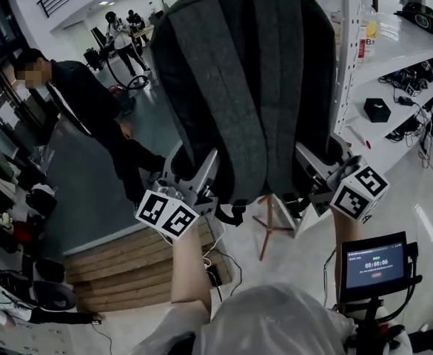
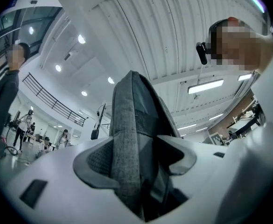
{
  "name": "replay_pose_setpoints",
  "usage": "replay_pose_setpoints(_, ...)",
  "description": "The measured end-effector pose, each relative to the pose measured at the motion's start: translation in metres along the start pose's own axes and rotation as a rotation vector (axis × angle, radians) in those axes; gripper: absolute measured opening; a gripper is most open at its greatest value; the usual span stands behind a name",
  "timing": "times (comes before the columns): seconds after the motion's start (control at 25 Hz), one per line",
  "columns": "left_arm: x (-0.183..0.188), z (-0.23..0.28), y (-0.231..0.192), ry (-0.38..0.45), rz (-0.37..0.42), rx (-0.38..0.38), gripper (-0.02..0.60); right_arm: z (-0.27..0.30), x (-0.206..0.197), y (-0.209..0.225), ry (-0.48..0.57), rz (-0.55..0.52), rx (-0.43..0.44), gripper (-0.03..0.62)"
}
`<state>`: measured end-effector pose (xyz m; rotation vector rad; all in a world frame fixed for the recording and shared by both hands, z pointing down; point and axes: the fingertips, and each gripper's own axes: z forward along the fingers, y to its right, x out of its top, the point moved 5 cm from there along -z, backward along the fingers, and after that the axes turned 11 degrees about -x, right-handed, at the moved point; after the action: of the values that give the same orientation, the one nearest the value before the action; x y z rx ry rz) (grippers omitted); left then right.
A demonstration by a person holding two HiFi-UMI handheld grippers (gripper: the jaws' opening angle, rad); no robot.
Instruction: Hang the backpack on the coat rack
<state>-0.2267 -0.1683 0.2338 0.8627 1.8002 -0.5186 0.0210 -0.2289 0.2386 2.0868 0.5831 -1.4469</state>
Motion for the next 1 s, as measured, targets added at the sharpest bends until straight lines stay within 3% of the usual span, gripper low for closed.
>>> replay_pose_setpoints(0.36,-0.034,0.035,0.006,-0.011,-0.057,-0.084,0.282,-0.028,-0.005,0.032,-0.006,-0.006,-0.098,0.249)
replay_pose_setpoints(1.0,-0.057,0.043,-0.005,-0.038,-0.129,-0.089,0.282,-0.028,-0.017,0.045,-0.063,0.023,-0.132,0.249)
